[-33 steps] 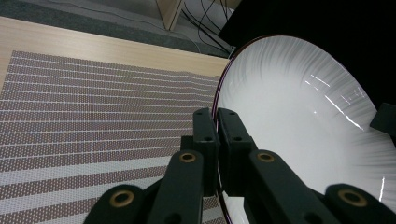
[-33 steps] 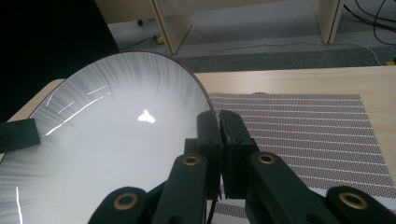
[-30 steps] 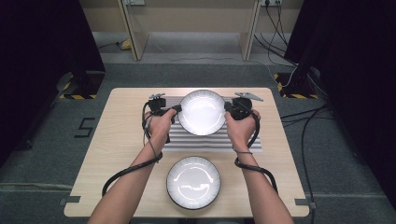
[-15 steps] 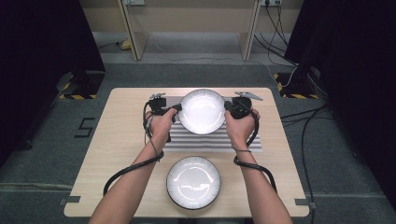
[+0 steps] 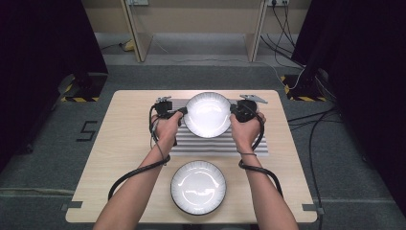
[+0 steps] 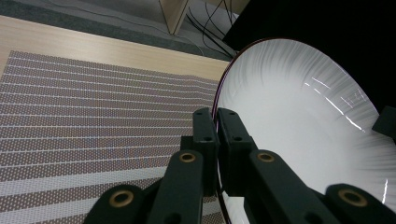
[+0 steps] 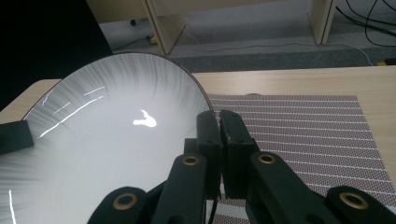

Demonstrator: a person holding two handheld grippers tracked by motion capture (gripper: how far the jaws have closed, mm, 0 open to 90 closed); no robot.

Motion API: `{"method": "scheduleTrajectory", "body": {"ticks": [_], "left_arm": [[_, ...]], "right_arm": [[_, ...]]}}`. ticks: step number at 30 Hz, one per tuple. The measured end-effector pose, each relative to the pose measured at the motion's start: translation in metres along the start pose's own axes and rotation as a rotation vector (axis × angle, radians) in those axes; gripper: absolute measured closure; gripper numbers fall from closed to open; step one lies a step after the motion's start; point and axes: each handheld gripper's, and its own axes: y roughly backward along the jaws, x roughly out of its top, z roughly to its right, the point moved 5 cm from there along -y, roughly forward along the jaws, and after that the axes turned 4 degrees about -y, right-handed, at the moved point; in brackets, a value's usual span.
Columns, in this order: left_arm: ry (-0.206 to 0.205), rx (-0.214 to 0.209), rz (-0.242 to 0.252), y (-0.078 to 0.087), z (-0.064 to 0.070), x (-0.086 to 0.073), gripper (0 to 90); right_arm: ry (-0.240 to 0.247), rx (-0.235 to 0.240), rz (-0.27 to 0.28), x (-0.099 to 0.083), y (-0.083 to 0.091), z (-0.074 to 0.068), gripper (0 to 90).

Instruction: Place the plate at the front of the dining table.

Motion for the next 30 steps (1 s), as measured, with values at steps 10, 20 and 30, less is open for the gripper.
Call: {"method": "scheduleTrajectory", "body": {"ticks": [10,20,30], "left_arm": [[-0.012,-0.004,0.049,-0.006,-0.001,-0.004,86.4],[-0.03,-0.001,0.07,-0.009,-0.003,-0.003,86.3],[-0.029,-0.004,0.088,-0.015,-0.008,-0.005,86.2]], "right_arm": [[0.002,-0.003,0.022,-0.002,-0.003,0.003,87.9],[0.012,0.003,0.046,-0.002,-0.006,0.004,88.0],[0.011,-0.001,0.057,-0.004,-0.012,0.004,88.0]]}}
